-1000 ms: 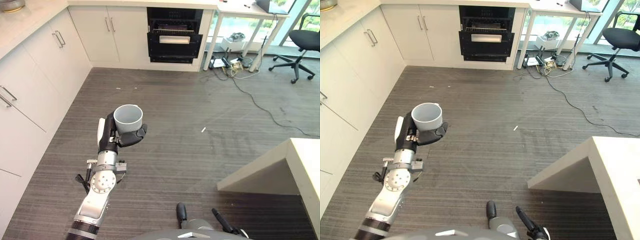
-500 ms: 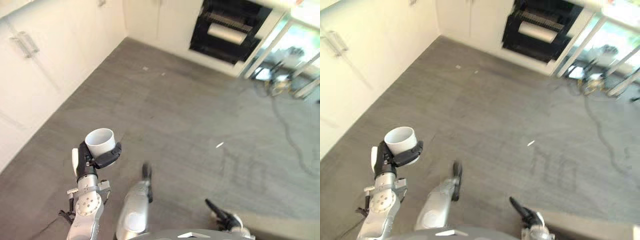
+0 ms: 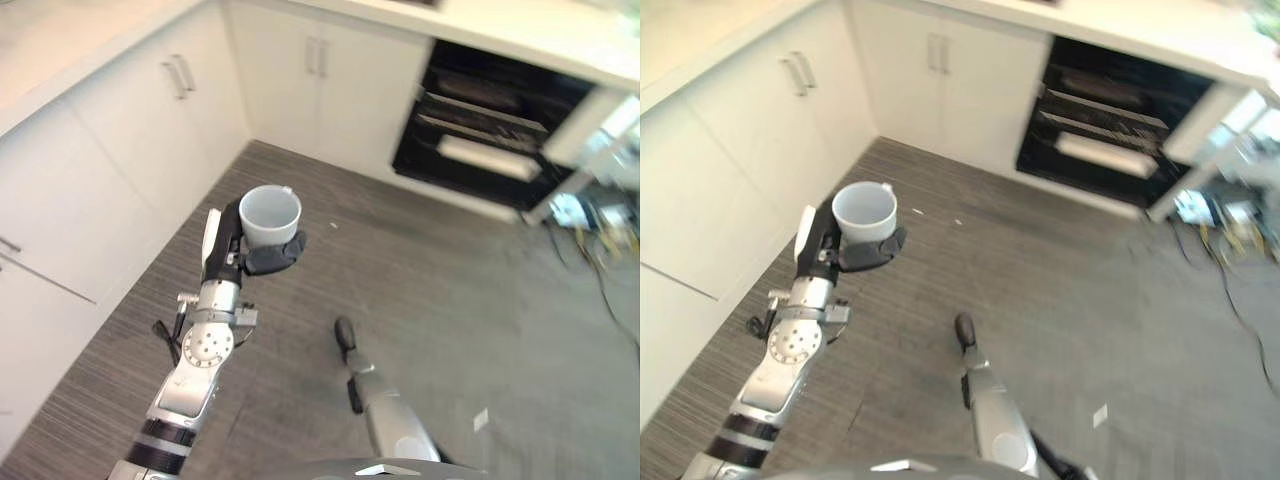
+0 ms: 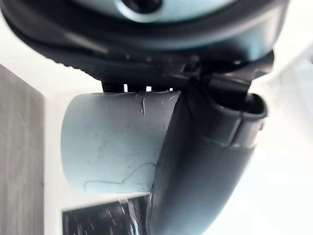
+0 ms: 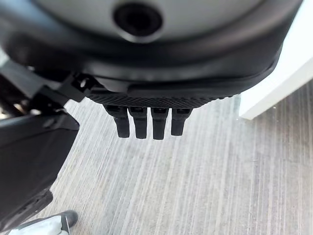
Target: Place the dishes in the dishwasher.
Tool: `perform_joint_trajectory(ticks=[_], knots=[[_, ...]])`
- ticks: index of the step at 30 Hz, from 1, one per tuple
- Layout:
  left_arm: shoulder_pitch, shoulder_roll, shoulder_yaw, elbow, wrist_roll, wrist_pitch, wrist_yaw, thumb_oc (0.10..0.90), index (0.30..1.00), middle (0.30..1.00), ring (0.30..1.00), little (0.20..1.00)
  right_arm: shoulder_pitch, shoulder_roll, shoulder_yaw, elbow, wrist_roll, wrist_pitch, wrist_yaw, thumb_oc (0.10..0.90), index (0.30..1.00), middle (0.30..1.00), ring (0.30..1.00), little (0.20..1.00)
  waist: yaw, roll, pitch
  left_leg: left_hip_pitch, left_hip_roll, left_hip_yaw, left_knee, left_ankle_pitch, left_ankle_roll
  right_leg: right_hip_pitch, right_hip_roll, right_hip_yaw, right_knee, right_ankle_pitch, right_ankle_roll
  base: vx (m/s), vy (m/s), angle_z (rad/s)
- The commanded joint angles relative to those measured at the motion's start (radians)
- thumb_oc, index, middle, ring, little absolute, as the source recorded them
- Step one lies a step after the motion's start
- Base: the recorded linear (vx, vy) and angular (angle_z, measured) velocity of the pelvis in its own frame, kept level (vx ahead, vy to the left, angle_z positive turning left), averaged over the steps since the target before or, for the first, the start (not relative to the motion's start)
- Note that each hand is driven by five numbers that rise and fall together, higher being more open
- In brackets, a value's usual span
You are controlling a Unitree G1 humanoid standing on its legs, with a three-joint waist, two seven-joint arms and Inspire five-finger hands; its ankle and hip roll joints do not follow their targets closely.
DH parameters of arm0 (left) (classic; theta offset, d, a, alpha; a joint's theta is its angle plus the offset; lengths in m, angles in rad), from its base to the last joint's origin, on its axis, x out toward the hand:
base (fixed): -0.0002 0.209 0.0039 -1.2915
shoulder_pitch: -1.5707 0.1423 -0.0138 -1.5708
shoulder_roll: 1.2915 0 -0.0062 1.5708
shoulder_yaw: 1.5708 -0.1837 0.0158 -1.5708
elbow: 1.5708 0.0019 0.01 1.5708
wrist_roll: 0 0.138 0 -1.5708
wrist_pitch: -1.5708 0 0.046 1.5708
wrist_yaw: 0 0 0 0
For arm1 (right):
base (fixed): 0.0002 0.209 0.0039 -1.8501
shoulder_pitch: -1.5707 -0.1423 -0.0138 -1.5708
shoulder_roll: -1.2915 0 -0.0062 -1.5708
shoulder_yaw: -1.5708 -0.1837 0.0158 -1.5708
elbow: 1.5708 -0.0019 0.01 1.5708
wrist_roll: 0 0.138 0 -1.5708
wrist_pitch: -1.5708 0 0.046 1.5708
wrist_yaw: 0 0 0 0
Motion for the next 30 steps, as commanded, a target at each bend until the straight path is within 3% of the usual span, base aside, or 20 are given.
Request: perform_joint_trajectory(ticks=[1, 2, 3, 4, 6, 8, 10, 12, 15, 16, 17, 18, 21, 23, 24, 25, 26, 27, 29, 30], knots=[[-0.010, 0.026, 0.018, -0.163, -0.001, -0.094, -0.011, 0.400, 0.300, 0.300, 0.300, 0.300, -0.066, -0.057, -0.028, -0.004, 0.029, -0.014, -0.013, 0.800, 0.900, 0.900, 0.900, 0.900, -0.050, 0.000, -0.005, -0.194, 0.051, 0.038, -0.085, 0.223, -0.014, 0.229, -0.033, 0.063, -0.041, 0.092, 0.099, 0.42, -0.213, 1.36], [-0.010, 0.026, 0.018, -0.163, -0.001, -0.094, -0.011, 0.400, 0.300, 0.300, 0.300, 0.300, -0.066, -0.057, -0.028, -0.003, 0.029, -0.014, -0.013, 0.800, 0.900, 0.900, 0.900, 0.900, -0.051, 0.003, -0.007, -0.196, 0.053, 0.036, -0.084, 0.219, -0.013, 0.229, -0.032, 0.061, -0.042, 0.089, 0.099, 0.47, -0.337, 0.87], [-0.021, 0.012, 0.005, -0.174, -0.060, -0.096, -0.040, 0.400, 0.300, 0.300, 0.300, 0.300, -0.055, -0.084, -0.061, 0.003, 0.039, -0.011, -0.007, 0.800, 0.900, 0.900, 0.900, 0.900, -0.050, -0.022, 0.014, -0.360, 0.043, 0.117, 0.272, 0.297, -0.035, 0.318, -0.077, 0.033, -0.065, 0.070, 0.066, 0.19, -0.166, 0.52], [-0.021, 0.012, 0.005, -0.174, -0.060, -0.096, -0.040, 0.400, 0.300, 0.300, 0.300, 0.300, -0.055, -0.084, -0.061, 0.003, 0.039, -0.011, -0.007, 0.800, 0.900, 0.900, 0.900, 0.900, -0.050, -0.022, 0.014, -0.360, 0.043, 0.117, 0.272, 0.297, -0.035, 0.318, -0.077, 0.033, -0.065, 0.070, 0.066, 0.27, -0.314, 0.24], [-0.037, 0.024, -0.005, -0.194, -0.072, -0.098, -0.060, 0.400, 0.300, 0.300, 0.300, 0.300, -0.058, -0.110, -0.082, -0.005, 0.063, -0.011, -0.015, 0.800, 0.900, 0.900, 0.900, 0.900, -0.016, -0.072, 0.047, -0.504, 0.066, 0.199, 0.468, 0.313, -0.034, 0.402, -0.109, 0.008, -0.099, 0.060, 0.032, 0.21, -0.280, 0.53], [-0.040, 0.039, -0.004, -0.197, -0.066, -0.100, -0.064, 0.400, 0.300, 0.300, 0.300, 0.300, -0.076, -0.120, -0.117, -0.023, 0.127, -0.018, -0.023, 0.800, 0.900, 0.900, 0.900, 0.900, 0.009, -0.071, 0.049, -0.549, 0.104, 0.247, 0.401, 0.324, -0.042, 0.462, -0.110, 0.011, -0.128, 0.032, 0.021, 0.39, -0.097, 0.55], [-0.017, 0.036, 0.018, -0.185, -0.073, -0.093, -0.054, 0.400, 0.300, 0.300, 0.300, 0.300, -0.100, -0.123, -0.118, -0.048, 0.145, -0.028, -0.021, 0.800, 0.900, 0.900, 0.900, 0.900, 0.028, -0.050, 0.027, -0.567, 0.117, 0.221, 0.187, 0.314, -0.045, 0.508, -0.102, 0.028, -0.151, 0.003, 0.035, 0.57, 0.106, -0.78], [0.002, 0.026, 0.015, -0.183, -0.072, -0.088, -0.051, 0.400, 0.300, 0.300, 0.300, 0.300, -0.105, -0.132, -0.070, -0.059, 0.092, -0.033, -0.036, 0.800, 0.900, 0.900, 0.900, 0.900, 0.060, -0.035, 0.011, -0.539, 0.126, 0.113, -0.045, 0.375, -0.055, 0.553, -0.086, 0.085, -0.151, -0.038, 0.037, 0.54, 0.126, -1.73], [0.018, 0.016, 0.001, -0.173, -0.023, -0.083, -0.031, 0.400, 0.300, 0.300, 0.300, 0.300, -0.115, -0.129, -0.059, -0.062, 0.086, -0.039, -0.059, 0.800, 0.900, 0.900, 0.900, 0.900, 0.083, -0.031, -0.006, -0.543, 0.086, -0.084, -0.133, 0.394, -0.075, 0.605, -0.061, 0.191, -0.144, -0.064, 0.037, 0.38, 0.063, -0.93], [0.021, 0.022, -0.001, -0.177, -0.013, -0.084, -0.032, 0.400, 0.300, 0.300, 0.300, 0.300, -0.117, -0.122, -0.062, -0.060, 0.088, -0.042, -0.061, 0.800, 0.900, 0.900, 0.900, 0.900, 0.072, -0.026, -0.012, -0.541, 0.087, -0.093, -0.116, 0.402, -0.084, 0.608, -0.054, 0.228, -0.139, -0.062, 0.046, 0.23, 0.172, -2.12], [0.033, 0.026, 0.004, -0.178, -0.017, -0.084, -0.034, 0.400, 0.300, 0.300, 0.300, 0.300, -0.120, -0.118, -0.058, -0.061, 0.082, -0.040, -0.061, 0.800, 0.900, 0.900, 0.900, 0.900, 0.071, -0.025, -0.017, -0.524, 0.089, -0.068, -0.095, 0.369, -0.071, 0.603, -0.053, 0.272, -0.130, -0.068, 0.055, 0.12, 0.236, -2.68], [0.030, 0.039, 0.002, -0.191, -0.014, -0.082, -0.042, 0.400, 0.300, 0.300, 0.300, 0.300, -0.112, -0.106, -0.053, -0.060, 0.076, -0.038, -0.061, 0.800, 0.900, 0.900, 0.900, 0.900, 0.064, -0.020, -0.025, -0.502, 0.106, -0.049, -0.120, 0.375, -0.070, 0.586, -0.050, 0.291, -0.131, -0.064, 0.066, 0.07, 0.159, -2.24], [0.023, 0.045, -0.010, -0.198, -0.014, -0.081, -0.048, 0.400, 0.300, 0.300, 0.300, 0.300, -0.106, -0.100, -0.050, -0.064, 0.068, -0.042, -0.066, 0.800, 0.900, 0.900, 0.900, 0.900, 0.053, -0.026, -0.035, -0.480, 0.110, -0.024, -0.139, 0.370, -0.064, 0.569, -0.065, 0.306, -0.132, -0.050, 0.083, 0.03, 0.199, -1.11], [-0.011, 0.067, -0.025, -0.190, 0.005, -0.074, -0.041, 0.400, 0.300, 0.300, 0.300, 0.300, -0.100, -0.066, -0.061, -0.088, 0.080, -0.041, -0.081, 0.800, 0.900, 0.900, 0.900, 0.900, 0.002, -0.044, -0.051, -0.430, 0.081, 0.095, -0.177, 0.335, -0.031, 0.495, -0.117, 0.338, -0.117, 0.036, 0.161, -0.02, 0.411, -1.44], [-0.022, 0.070, -0.027, -0.181, 0.013, -0.074, -0.030, 0.400, 0.300, 0.300, 0.300, 0.300, -0.103, -0.060, -0.057, -0.099, 0.068, -0.041, -0.092, 0.800, 0.900, 0.900, 0.900, 0.900, -0.001, -0.048, -0.047, -0.424, 0.073, 0.126, -0.177, 0.325, -0.024, 0.466, -0.127, 0.340, -0.097, 0.065, 0.172, -0.08, 0.368, -0.56], [-0.026, 0.068, -0.025, -0.175, 0.015, -0.075, -0.016, 0.400, 0.300, 0.300, 0.300, 0.300, -0.112, -0.059, -0.050, -0.105, 0.055, -0.042, -0.101, 0.800, 0.900, 0.900, 0.900, 0.900, 0.001, -0.044, -0.038, -0.407, 0.075, 0.141, -0.177, 0.312, -0.019, 0.441, -0.135, 0.293, -0.083, 0.075, 0.168, -0.11, 0.258, -0.65], [-0.033, 0.068, -0.016, -0.172, 0.012, -0.079, 0.008, 0.400, 0.300, 0.300, 0.300, 0.300, -0.125, -0.062, -0.046, -0.123, 0.034, -0.047, -0.122, 0.800, 0.900, 0.900, 0.900, 0.900, 0.016, -0.034, -0.023, -0.395, 0.082, 0.169, -0.177, 0.310, -0.019, 0.403, -0.140, 0.180, -0.059, 0.078, 0.157, -0.24, 0.389, -1.75], [-0.036, 0.072, 0.001, -0.161, 0.027, -0.078, 0.030, 0.400, 0.300, 0.300, 0.300, 0.300, -0.127, -0.065, -0.051, -0.174, 0.020, -0.059, -0.139, 0.800, 0.900, 0.900, 0.900, 0.900, 0.035, -0.013, -0.009, -0.390, 0.090, 0.218, -0.177, 0.312, -0.015, 0.373, -0.153, -0.044, -0.015, 0.050, 0.131, -0.21, 0.313, -1.59], [-0.036, 0.071, 0.001, -0.161, 0.028, -0.079, 0.030, 0.400, 0.300, 0.300, 0.300, 0.300, -0.125, -0.066, -0.051, -0.175, 0.020, -0.058, -0.139, 0.800, 0.900, 0.900, 0.900, 0.900, 0.032, -0.012, -0.010, -0.390, 0.090, 0.216, -0.177, 0.311, -0.015, 0.373, -0.153, -0.047, -0.012, 0.047, 0.131, -0.15, 0.226, -1.71], [-0.013, 0.064, 0.014, -0.160, 0.044, -0.082, 0.047, 0.400, 0.300, 0.300, 0.300, 0.300, -0.107, -0.073, -0.068, -0.215, 0.018, -0.071, -0.147, 0.800, 0.900, 0.900, 0.900, 0.900, 0.047, -0.007, -0.009, -0.380, 0.092, 0.290, -0.177, 0.314, -0.002, 0.372, -0.130, -0.156, 0.053, 0.002, 0.123, -0.19, 0.304, -1.55]])
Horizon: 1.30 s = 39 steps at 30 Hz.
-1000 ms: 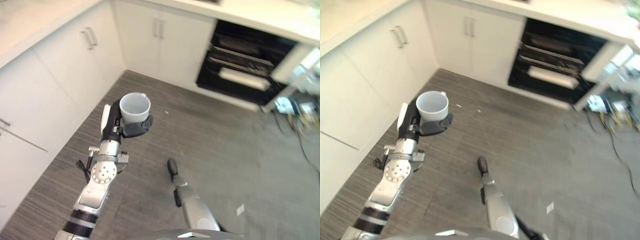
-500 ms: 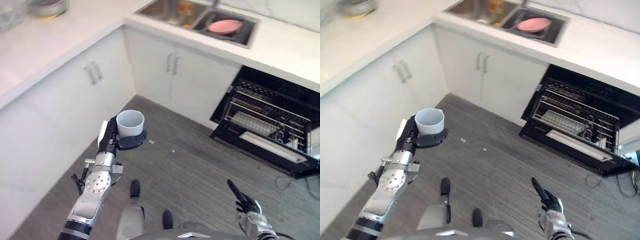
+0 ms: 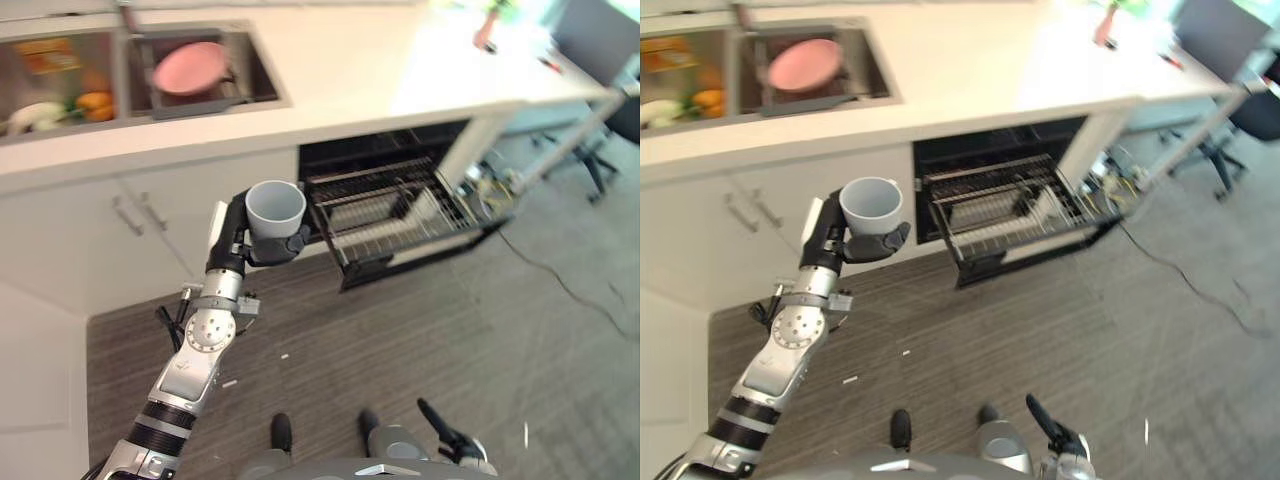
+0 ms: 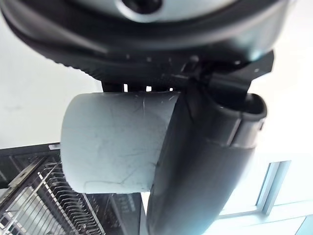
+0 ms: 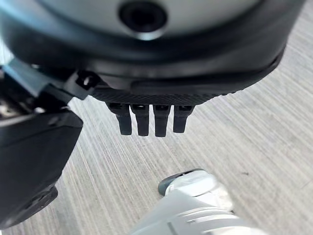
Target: Place the dishes in the dishwasher.
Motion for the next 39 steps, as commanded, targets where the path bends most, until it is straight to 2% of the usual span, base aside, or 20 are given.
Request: perform_joint_trajectory(ticks=[1, 2, 4, 8, 10, 12, 14, 16, 17, 18, 19, 20, 23, 26, 30, 31, 34, 36, 38, 39], knots=[[0.115, 0.014, 0.071, -0.176, 0.064, -0.091, 0.050, 0.400, 0.300, 0.300, 0.300, 0.300, -0.019, -0.061, -0.034, -0.070, -0.013, -0.070, -0.047, 0.800, 0.900, 0.900, 0.900, 0.900, 0.065, -0.018, -0.040, -0.001, 0.097, 0.155, 0.001, -0.028, -0.115, -0.075, 0.056, -0.036, 0.146, -0.112, -0.046, -0.24, 0.365, -1.30], [0.128, 0.006, 0.085, -0.187, 0.073, -0.086, 0.056, 0.400, 0.300, 0.300, 0.300, 0.300, -0.009, -0.063, -0.061, -0.103, 0.036, -0.081, -0.039, 0.800, 0.900, 0.900, 0.900, 0.900, 0.072, -0.016, -0.045, 0.002, 0.099, 0.187, 0.001, -0.027, -0.111, -0.063, 0.069, -0.068, 0.164, -0.132, -0.053, -0.10, 0.173, -1.32], [0.150, -0.004, 0.103, -0.192, 0.075, -0.083, 0.055, 0.400, 0.300, 0.300, 0.300, 0.300, 0.008, -0.065, -0.095, -0.146, 0.108, -0.095, -0.021, 0.800, 0.900, 0.900, 0.900, 0.900, 0.082, -0.027, -0.063, 0.007, 0.083, 0.237, 0.001, -0.035, -0.112, 0.010, 0.059, -0.101, 0.051, -0.134, -0.057, -0.05, 0.043, -1.00], [0.165, -0.018, 0.116, -0.184, 0.067, -0.083, 0.050, 0.400, 0.300, 0.300, 0.300, 0.300, -0.001, -0.099, -0.126, -0.255, 0.128, -0.119, -0.024, 0.800, 0.900, 0.900, 0.900, 0.900, 0.064, -0.018, -0.079, 0.024, 0.096, 0.272, 0.001, -0.041, -0.120, 0.019, 0.042, -0.039, -0.034, -0.090, -0.043, 0.03, -0.069, -0.62], [0.164, -0.013, 0.123, -0.173, 0.074, -0.080, 0.052, 0.400, 0.300, 0.300, 0.300, 0.300, 0.006, -0.132, -0.149, -0.379, 0.105, -0.134, -0.031, 0.800, 0.900, 0.900, 0.900, 0.900, 0.044, -0.006, -0.086, 0.044, 0.111, 0.276, 0.001, -0.043, -0.123, 0.030, 0.053, 0.028, -0.071, -0.079, -0.050, 0.07, -0.096, -0.24], [0.163, -0.011, 0.141, -0.163, 0.101, -0.072, 0.064, 0.400, 0.300, 0.300, 0.300, 0.300, 0.014, -0.156, -0.176, -0.484, 0.094, -0.147, -0.034, 0.800, 0.900, 0.900, 0.900, 0.900, 0.038, 0.001, -0.092, 0.051, 0.117, 0.276, 0.001, -0.038, -0.129, 0.051, 0.055, 0.042, -0.100, -0.082, -0.056, 0.04, -0.106, -0.12], [0.163, -0.013, 0.140, -0.163, 0.103, -0.071, 0.065, 0.400, 0.300, 0.300, 0.300, 0.300, 0.018, -0.156, -0.177, -0.490, 0.093, -0.144, -0.035, 0.800, 0.900, 0.900, 0.900, 0.900, 0.037, 0.002, -0.091, 0.052, 0.118, 0.276, 0.001, -0.038, -0.129, 0.054, 0.055, 0.042, -0.103, -0.081, -0.057, 0.01, -0.057, -0.07], [0.167, -0.037, 0.179, -0.149, 0.109, -0.070, 0.087, 0.400, 0.300, 0.300, 0.300, 0.300, 0.034, -0.171, -0.237, -0.641, 0.107, -0.171, -0.039, 0.800, 0.900, 0.900, 0.900, 0.900, 0.026, 0.016, -0.091, 0.067, 0.128, 0.269, 0.008, -0.019, -0.148, 0.087, 0.060, 0.036, -0.140, -0.086, -0.068, 0.04, -0.150, -0.01], [0.164, -0.038, 0.212, -0.142, 0.122, -0.077, 0.104, 0.400, 0.300, 0.300, 0.300, 0.300, 0.014, -0.200, -0.268, -0.775, 0.098, -0.197, -0.046, 0.800, 0.900, 0.900, 0.900, 0.900, 0.023, 0.008, -0.063, 0.016, 0.133, 0.264, 0.176, -0.033, -0.167, 0.110, 0.047, 0.042, -0.146, -0.094, -0.083, 0.02, -0.141, 0.04], [0.164, -0.038, 0.212, -0.142, 0.122, -0.077, 0.104, 0.400, 0.300, 0.300, 0.300, 0.300, 0.014, -0.200, -0.268, -0.775, 0.098, -0.197, -0.046, 0.800, 0.900, 0.900, 0.900, 0.900, 0.023, 0.008, -0.063, 0.016, 0.133, 0.264, 0.176, -0.033, -0.167, 0.110, 0.047, 0.042, -0.146, -0.094, -0.083, -0.05, -0.161, 0.13], [0.152, -0.036, 0.219, -0.146, 0.127, -0.082, 0.111, 0.400, 0.300, 0.300, 0.300, 0.300, -0.001, -0.212, -0.282, -0.842, 0.097, -0.209, -0.054, 0.800, 0.900, 0.900, 0.900, 0.900, 0.026, 0.006, -0.047, -0.044, 0.146, 0.259, 0.277, -0.015, -0.182, 0.108, 0.043, 0.049, -0.151, -0.088, -0.094, -0.05, -0.043, 0.16], [0.142, -0.043, 0.223, -0.157, 0.131, -0.090, 0.127, 0.400, 0.300, 0.300, 0.300, 0.300, -0.038, -0.219, -0.292, -0.921, 0.117, -0.233, -0.056, 0.800, 0.900, 0.900, 0.900, 0.900, 0.040, 0.011, -0.032, -0.100, 0.142, 0.206, 0.365, 0.012, -0.201, 0.123, 0.033, 0.061, -0.160, -0.100, -0.102, -0.03, -0.033, 0.18], [0.120, -0.046, 0.222, -0.171, 0.151, -0.091, 0.145, 0.400, 0.300, 0.300, 0.300, 0.300, -0.085, -0.216, -0.274, -1.028, 0.123, -0.257, -0.039, 0.800, 0.900, 0.900, 0.900, 0.900, 0.055, 0.027, -0.044, -0.117, 0.141, 0.204, 0.232, 0.010, -0.190, 0.137, 0.018, 0.063, -0.160, -0.115, -0.091, 0.14, 0.085, -0.35], [0.079, -0.037, 0.187, -0.160, 0.169, -0.086, 0.147, 0.400, 0.300, 0.300, 0.300, 0.300, -0.096, -0.231, -0.227, -1.090, 0.132, -0.267, -0.011, 0.800, 0.900, 0.900, 0.900, 0.900, 0.071, 0.039, -0.058, -0.135, 0.215, 0.206, 0.037, 0.069, -0.197, 0.165, 0.000, 0.058, -0.160, -0.140, -0.074, 0.23, 0.159, -0.20], [0.048, -0.045, 0.170, -0.118, 0.171, -0.084, 0.153, 0.400, 0.300, 0.300, 0.300, 0.300, -0.125, -0.245, -0.161, -1.110, 0.100, -0.239, 0.018, 0.800, 0.900, 0.900, 0.900, 0.900, 0.081, 0.049, -0.089, -0.133, 0.234, 0.188, 0.001, 0.087, -0.212, 0.213, 0.002, 0.064, -0.160, -0.183, -0.062, 0.23, 0.133, 0.01], [0.046, -0.042, 0.167, -0.125, 0.177, -0.087, 0.146, 0.400, 0.300, 0.300, 0.300, 0.300, -0.122, -0.248, -0.162, -1.123, 0.088, -0.238, 0.024, 0.800, 0.900, 0.900, 0.900, 0.900, 0.081, 0.049, -0.100, -0.124, 0.242, 0.197, 0.001, 0.113, -0.216, 0.221, -0.002, 0.062, -0.160, -0.186, -0.055, 0.28, 0.187, -0.49], [0.018, -0.023, 0.152, -0.143, 0.179, -0.092, 0.140, 0.400, 0.300, 0.300, 0.300, 0.300, -0.120, -0.240, -0.159, -1.169, 0.066, -0.228, 0.027, 0.800, 0.900, 0.900, 0.900, 0.900, 0.086, 0.020, -0.121, -0.100, 0.230, 0.232, 0.003, 0.105, -0.201, 0.233, -0.038, 0.059, -0.159, -0.175, -0.032, 0.22, 0.218, -0.41], [-0.008, -0.005, 0.136, -0.144, 0.181, -0.087, 0.141, 0.400, 0.300, 0.300, 0.300, 0.300, -0.139, -0.217, -0.133, -1.173, 0.046, -0.222, 0.026, 0.800, 0.900, 0.900, 0.900, 0.900, 0.091, -0.009, -0.123, -0.081, 0.200, 0.249, 0.002, 0.077, -0.175, 0.194, -0.070, 0.078, -0.080, -0.161, -0.005, 0.13, 0.213, -0.23], [-0.029, 0.003, 0.120, -0.143, 0.178, -0.080, 0.148, 0.400, 0.300, 0.300, 0.300, 0.300, -0.147, -0.196, -0.119, -1.183, 0.036, -0.221, 0.025, 0.800, 0.900, 0.900, 0.900, 0.900, 0.086, -0.021, -0.112, -0.064, 0.187, 0.250, 0.001, 0.056, -0.157, 0.127, -0.059, 0.094, 0.048, -0.127, 0.013, 0.09, 0.234, -0.15], [-0.042, 0.016, 0.109, -0.149, 0.187, -0.075, 0.150, 0.400, 0.300, 0.300, 0.300, 0.300, -0.157, -0.178, -0.102, -1.198, 0.023, -0.223, 0.024, 0.800, 0.900, 0.900, 0.900, 0.900, 0.073, -0.017, -0.092, -0.046, 0.184, 0.246, 0.001, 0.038, -0.145, 0.050, -0.009, 0.131, 0.174, -0.104, 0.026, 0.07, 0.229, -0.12]])
